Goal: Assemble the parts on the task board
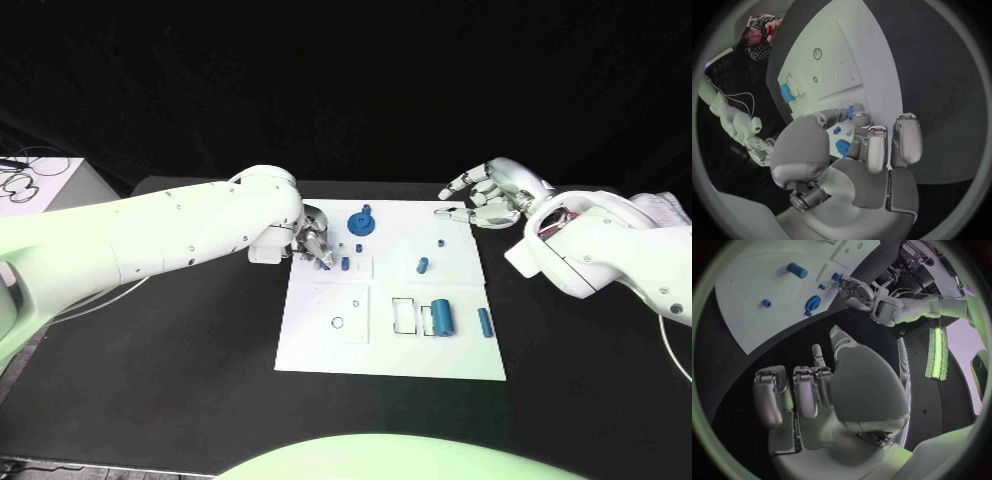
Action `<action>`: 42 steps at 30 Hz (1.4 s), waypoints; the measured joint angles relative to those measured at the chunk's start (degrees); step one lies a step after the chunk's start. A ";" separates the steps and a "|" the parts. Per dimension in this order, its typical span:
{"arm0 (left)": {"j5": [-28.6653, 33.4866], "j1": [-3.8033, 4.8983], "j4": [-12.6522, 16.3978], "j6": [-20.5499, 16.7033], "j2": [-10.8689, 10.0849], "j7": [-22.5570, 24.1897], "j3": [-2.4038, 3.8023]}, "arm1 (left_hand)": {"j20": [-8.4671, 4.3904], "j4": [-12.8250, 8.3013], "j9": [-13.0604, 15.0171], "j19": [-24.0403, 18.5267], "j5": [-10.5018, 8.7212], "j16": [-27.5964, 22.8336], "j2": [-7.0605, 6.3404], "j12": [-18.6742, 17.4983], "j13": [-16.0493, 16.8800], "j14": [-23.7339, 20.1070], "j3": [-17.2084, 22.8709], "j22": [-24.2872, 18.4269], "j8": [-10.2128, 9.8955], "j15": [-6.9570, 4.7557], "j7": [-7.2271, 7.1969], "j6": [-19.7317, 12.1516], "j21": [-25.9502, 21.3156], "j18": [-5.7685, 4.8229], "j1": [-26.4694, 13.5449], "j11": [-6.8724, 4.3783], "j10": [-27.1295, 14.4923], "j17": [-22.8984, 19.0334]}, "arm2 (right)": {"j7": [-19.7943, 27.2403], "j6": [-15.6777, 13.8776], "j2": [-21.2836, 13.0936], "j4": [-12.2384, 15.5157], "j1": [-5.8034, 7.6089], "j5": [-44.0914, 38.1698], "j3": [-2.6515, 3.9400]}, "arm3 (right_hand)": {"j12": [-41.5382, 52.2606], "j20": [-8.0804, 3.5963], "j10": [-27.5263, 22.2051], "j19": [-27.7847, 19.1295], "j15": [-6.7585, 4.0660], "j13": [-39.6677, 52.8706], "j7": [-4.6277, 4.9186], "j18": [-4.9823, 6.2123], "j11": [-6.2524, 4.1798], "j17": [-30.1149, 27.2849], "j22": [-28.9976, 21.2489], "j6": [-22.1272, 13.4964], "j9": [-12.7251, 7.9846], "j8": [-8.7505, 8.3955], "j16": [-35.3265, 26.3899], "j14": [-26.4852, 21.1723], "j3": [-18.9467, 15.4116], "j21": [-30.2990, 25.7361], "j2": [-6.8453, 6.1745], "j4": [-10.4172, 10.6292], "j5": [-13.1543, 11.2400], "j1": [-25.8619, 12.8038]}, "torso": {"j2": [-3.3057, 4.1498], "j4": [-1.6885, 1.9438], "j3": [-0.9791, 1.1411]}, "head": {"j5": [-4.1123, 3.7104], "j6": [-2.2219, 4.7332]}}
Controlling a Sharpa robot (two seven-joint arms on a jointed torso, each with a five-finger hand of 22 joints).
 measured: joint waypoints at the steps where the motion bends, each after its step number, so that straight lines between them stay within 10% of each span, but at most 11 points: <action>1: 0.03 0.00 -0.02 0.06 0.02 0.00 0.00 | 0.00 0.00 0.00 0.00 0.00 0.00 0.00 0.00 0.01 0.00 0.00 0.00 0.00 0.00 0.00 0.00 0.00 0.00 0.00 0.00 0.00 0.00 | 0.00 0.00 0.01 -0.01 0.00 0.00 0.00 | 0.00 0.00 0.00 0.00 0.00 0.00 0.00 0.01 0.00 0.00 0.00 0.00 0.00 0.00 0.00 0.00 0.00 0.00 0.00 0.00 0.00 0.00 | 0.00 0.00 -0.01 | 0.00 -0.01; 42: 3.40 0.69 -3.22 3.66 1.35 -0.04 0.97 | 0.00 -0.16 -0.17 0.00 -0.06 0.00 0.06 0.00 0.05 0.20 -0.16 0.00 -0.21 -0.20 -0.01 0.17 0.00 0.00 0.06 -0.03 0.39 -0.01 | 0.03 0.21 0.37 -0.30 0.00 0.00 0.00 | 0.00 0.00 0.00 0.00 0.00 0.04 0.00 0.01 0.00 0.00 0.03 0.00 0.00 0.00 0.00 0.00 0.00 0.00 0.00 0.00 0.00 0.00 | 0.03 -0.03 0.06 | -0.42 -0.18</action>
